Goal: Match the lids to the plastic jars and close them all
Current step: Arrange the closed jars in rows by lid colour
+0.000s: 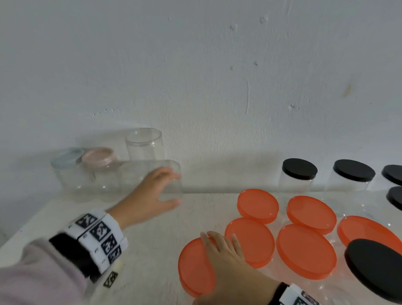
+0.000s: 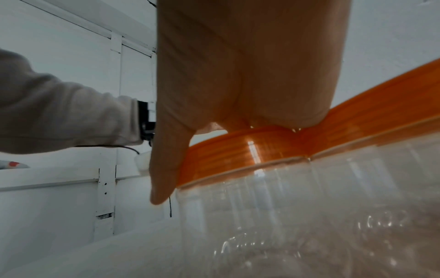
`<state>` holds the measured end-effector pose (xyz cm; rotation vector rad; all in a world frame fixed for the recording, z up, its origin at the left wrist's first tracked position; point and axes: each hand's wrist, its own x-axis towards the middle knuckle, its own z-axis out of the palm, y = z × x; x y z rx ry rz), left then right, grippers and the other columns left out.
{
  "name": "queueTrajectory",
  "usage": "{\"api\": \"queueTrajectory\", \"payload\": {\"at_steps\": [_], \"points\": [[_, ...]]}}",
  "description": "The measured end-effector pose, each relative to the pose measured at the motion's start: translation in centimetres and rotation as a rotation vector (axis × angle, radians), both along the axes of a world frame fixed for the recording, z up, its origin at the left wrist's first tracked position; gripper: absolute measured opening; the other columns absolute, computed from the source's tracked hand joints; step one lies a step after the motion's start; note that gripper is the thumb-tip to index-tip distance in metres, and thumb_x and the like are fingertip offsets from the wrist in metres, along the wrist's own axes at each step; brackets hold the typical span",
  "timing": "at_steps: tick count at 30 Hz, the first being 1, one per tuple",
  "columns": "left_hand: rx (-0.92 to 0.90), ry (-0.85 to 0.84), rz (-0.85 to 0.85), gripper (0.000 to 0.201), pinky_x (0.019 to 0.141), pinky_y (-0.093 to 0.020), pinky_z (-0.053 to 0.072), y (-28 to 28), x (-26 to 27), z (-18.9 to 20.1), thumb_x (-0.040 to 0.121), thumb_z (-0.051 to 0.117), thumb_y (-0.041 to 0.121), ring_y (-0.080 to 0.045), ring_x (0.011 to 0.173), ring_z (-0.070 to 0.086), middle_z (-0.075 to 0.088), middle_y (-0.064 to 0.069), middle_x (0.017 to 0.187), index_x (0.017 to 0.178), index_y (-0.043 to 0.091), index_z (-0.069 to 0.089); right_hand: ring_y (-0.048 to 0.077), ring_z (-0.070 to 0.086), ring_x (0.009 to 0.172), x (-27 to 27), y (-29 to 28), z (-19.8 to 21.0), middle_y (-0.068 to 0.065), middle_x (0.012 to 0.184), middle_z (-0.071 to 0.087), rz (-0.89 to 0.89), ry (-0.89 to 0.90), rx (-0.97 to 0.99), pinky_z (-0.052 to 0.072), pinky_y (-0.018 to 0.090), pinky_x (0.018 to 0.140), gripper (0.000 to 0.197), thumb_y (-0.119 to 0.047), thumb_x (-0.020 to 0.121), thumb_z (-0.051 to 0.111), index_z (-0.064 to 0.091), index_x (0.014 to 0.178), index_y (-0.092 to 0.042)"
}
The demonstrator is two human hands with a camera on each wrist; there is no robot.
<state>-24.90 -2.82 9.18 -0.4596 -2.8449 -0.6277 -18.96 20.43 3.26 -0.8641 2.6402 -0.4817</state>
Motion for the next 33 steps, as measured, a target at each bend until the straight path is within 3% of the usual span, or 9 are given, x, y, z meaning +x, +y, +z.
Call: {"api": "queueTrajectory", "payload": {"at_steps": [3,5,7,9,11,15,22,28,33], "points": [[0.009,-0.169,-0.153,0.065,0.105,-0.002,0.013,2.3,3.9,-2.0,0.085,0.061,0.053,0.015,0.131,0.017,0.024,0.022,0.144,0.141,0.037,0.032,0.012,-0.002,0.147,-0.3,1.5,0.4,-0.011,0.157,0.001,-0.041,-0.086,-0.210,0.002,0.032,0.120,0.117,-0.058,0.075,0.072,-0.003,0.155,-0.020],[0.019,-0.253,-0.192,0.069,0.103,0.002,0.011,3.8,5.7,-3.2,0.084,0.056,0.061,0.021,0.127,0.015,0.021,0.026,0.144,0.143,0.039,0.028,0.006,0.010,0.143,-0.8,2.9,0.7,-0.012,0.156,0.009,-0.113,-0.052,-0.314,0.014,0.022,0.113,0.103,-0.053,0.080,0.069,0.006,0.155,-0.022],[0.008,-0.337,-0.182,0.078,0.104,-0.001,0.012,5.1,6.9,-4.3,0.082,0.055,0.066,0.012,0.132,0.016,0.016,0.022,0.149,0.147,0.037,0.023,0.004,0.019,0.137,-1.1,4.5,1.1,-0.009,0.154,0.018,-0.198,0.021,-0.362,0.019,0.019,0.107,0.089,-0.051,0.085,0.065,0.016,0.154,-0.022],[-0.040,-0.419,-0.159,0.087,0.111,-0.015,0.019,6.1,7.9,-5.2,0.081,0.057,0.067,-0.001,0.139,0.015,0.005,0.020,0.153,0.150,0.037,0.014,0.011,0.024,0.137,-1.5,6.1,1.2,-0.005,0.152,0.024,-0.281,0.060,-0.357,0.024,0.023,0.108,0.082,-0.049,0.088,0.063,0.021,0.152,-0.023],[-0.115,-0.446,-0.147,0.097,0.116,-0.026,0.018,6.7,8.7,-6.0,0.076,0.059,0.070,-0.005,0.143,0.004,-0.007,0.019,0.155,0.150,0.038,0.006,0.018,0.022,0.138,-1.9,7.3,1.2,-0.001,0.151,0.024,-0.336,0.045,-0.282,0.027,0.029,0.110,0.084,-0.050,0.087,0.064,0.019,0.152,-0.022],[-0.131,-0.451,-0.084,0.107,0.118,-0.034,0.017,7.0,9.2,-6.8,0.067,0.065,0.070,-0.009,0.145,-0.004,-0.018,0.016,0.155,0.149,0.040,0.003,0.026,0.015,0.142,-1.9,7.9,0.7,0.003,0.153,0.014,-0.344,-0.019,-0.111,0.025,0.041,0.115,0.100,-0.056,0.080,0.067,0.008,0.154,-0.023],[-0.080,-0.425,-0.045,0.107,0.109,-0.030,0.032,6.8,9.1,-7.2,0.059,0.065,0.073,-0.007,0.132,0.021,0.003,0.023,0.145,0.146,0.043,0.009,0.035,0.015,0.141,-1.4,6.8,-0.1,0.010,0.152,0.016,-0.415,0.024,-0.030,0.012,0.043,0.117,0.106,-0.062,0.078,0.065,0.002,0.154,-0.021],[-0.028,-0.409,-0.003,0.102,0.105,-0.028,0.035,6.6,8.8,-7.3,0.064,0.069,0.063,-0.009,0.130,0.023,0.008,0.019,0.144,0.145,0.041,0.011,0.029,0.008,0.144,-1.0,7.7,0.2,0.007,0.156,0.012,-0.428,0.018,-0.076,0.012,0.043,0.119,0.106,-0.057,0.080,0.067,0.002,0.154,-0.019],[0.018,-0.393,0.112,0.099,0.107,-0.034,0.035,6.1,7.9,-7.3,0.069,0.073,0.054,-0.018,0.131,0.027,0.012,0.008,0.146,0.147,0.034,0.014,0.035,-0.008,0.147,-0.9,9.3,1.3,0.015,0.158,0.003,-0.683,0.092,-0.085,-0.004,0.050,0.117,0.100,-0.053,0.083,0.066,0.006,0.153,-0.017]]}}
